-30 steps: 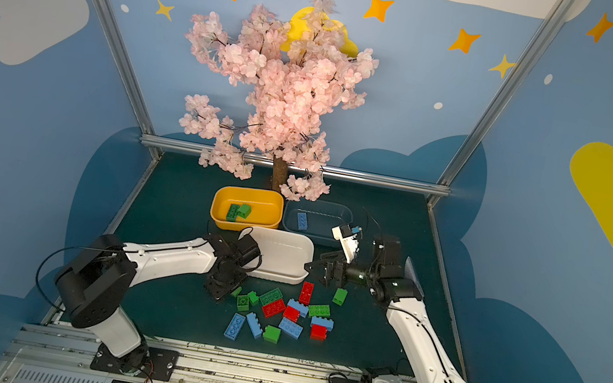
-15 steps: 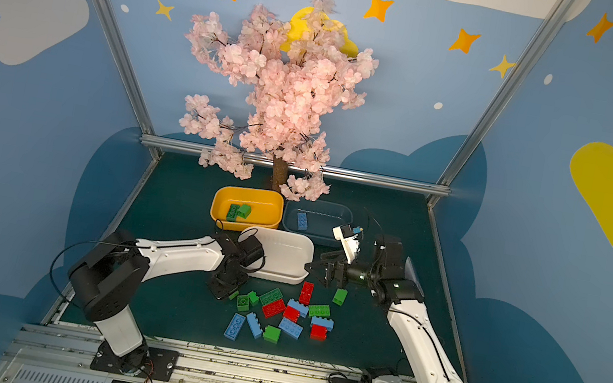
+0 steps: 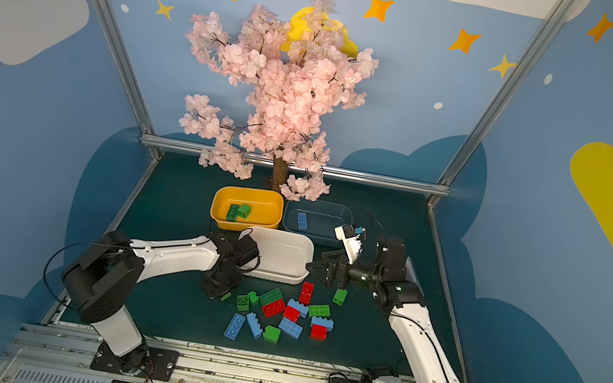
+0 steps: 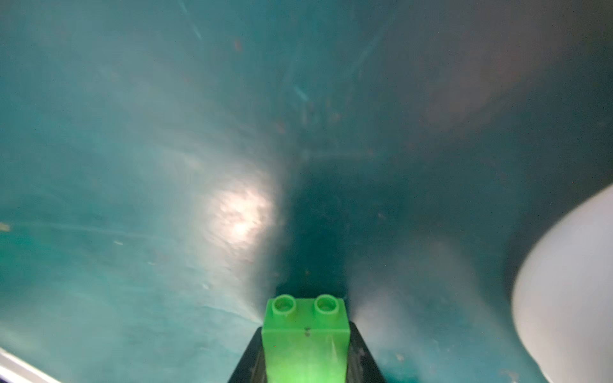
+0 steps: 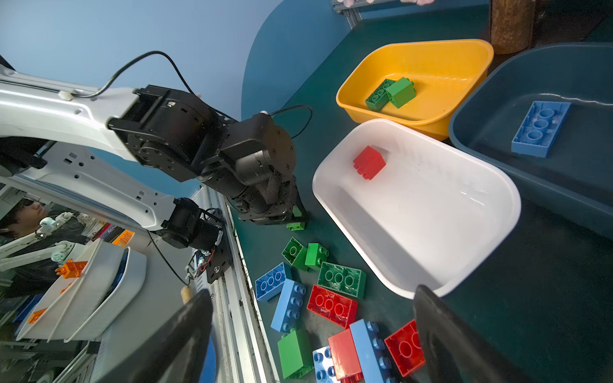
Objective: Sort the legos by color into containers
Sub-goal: 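Carry the green brick with the left gripper and release it into the yellow tub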
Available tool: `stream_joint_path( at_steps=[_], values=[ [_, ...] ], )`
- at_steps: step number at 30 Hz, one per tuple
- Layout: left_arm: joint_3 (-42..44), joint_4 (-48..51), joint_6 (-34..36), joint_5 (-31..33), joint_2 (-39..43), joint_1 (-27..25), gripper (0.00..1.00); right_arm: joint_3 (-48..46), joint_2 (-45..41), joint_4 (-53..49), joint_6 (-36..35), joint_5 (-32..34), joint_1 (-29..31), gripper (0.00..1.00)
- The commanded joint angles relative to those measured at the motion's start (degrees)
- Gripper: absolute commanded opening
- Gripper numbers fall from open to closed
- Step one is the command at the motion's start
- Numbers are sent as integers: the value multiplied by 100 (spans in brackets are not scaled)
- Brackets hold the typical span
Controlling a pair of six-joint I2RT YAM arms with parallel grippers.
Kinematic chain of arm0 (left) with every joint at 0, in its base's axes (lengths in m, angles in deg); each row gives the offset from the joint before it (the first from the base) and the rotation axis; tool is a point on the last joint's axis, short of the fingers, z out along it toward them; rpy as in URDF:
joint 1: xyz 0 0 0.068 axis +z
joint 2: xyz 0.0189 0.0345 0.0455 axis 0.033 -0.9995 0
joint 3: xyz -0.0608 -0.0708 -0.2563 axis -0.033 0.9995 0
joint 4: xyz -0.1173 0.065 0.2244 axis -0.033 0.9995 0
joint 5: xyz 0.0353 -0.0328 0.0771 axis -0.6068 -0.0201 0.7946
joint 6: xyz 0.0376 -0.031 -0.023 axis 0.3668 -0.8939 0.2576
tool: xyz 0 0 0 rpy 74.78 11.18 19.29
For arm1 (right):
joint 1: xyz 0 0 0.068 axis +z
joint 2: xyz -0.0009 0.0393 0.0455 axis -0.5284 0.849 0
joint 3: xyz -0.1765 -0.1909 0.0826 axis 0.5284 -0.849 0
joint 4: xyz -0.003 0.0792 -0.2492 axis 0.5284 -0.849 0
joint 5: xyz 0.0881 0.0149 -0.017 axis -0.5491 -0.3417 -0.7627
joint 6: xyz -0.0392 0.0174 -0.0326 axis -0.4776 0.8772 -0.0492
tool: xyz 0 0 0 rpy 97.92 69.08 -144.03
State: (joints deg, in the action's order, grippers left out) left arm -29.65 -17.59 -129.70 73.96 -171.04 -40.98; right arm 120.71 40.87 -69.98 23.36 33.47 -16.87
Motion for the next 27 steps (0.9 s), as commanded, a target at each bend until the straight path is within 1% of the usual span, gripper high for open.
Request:
stream_joint_path(
  at_steps=[1,7,8,10,13,15,17,20,25,27],
  values=[
    [-167,482,915,175,463,157,26,-19,-82,2,58,35,-26,93],
    [-843,950,2629,315,1047,545,25,-27,-17,235,217,6,-37,93],
    [-944,923,2912,312,1110,632,26,-30,3,272,240,-10,-37,93],
    [-1193,748,3708,351,1196,821,26,-20,35,333,271,-31,-34,93],
    [-1583,303,4589,334,1119,1115,26,18,58,366,280,-49,-36,93],
    [-1936,80,5016,232,856,1281,26,49,74,370,271,-45,-36,93],
    [-2422,28,5413,235,399,1449,27,78,91,369,279,-48,-31,93],
    [-3092,-62,5787,86,-280,1641,27,86,100,380,281,-50,-38,93],
    [-4277,-175,6307,-309,-1488,1711,27,82,100,379,263,0,-38,93],
    [-4750,-101,6378,-235,-1950,1716,26,85,105,371,246,4,-39,93]
  ],
)
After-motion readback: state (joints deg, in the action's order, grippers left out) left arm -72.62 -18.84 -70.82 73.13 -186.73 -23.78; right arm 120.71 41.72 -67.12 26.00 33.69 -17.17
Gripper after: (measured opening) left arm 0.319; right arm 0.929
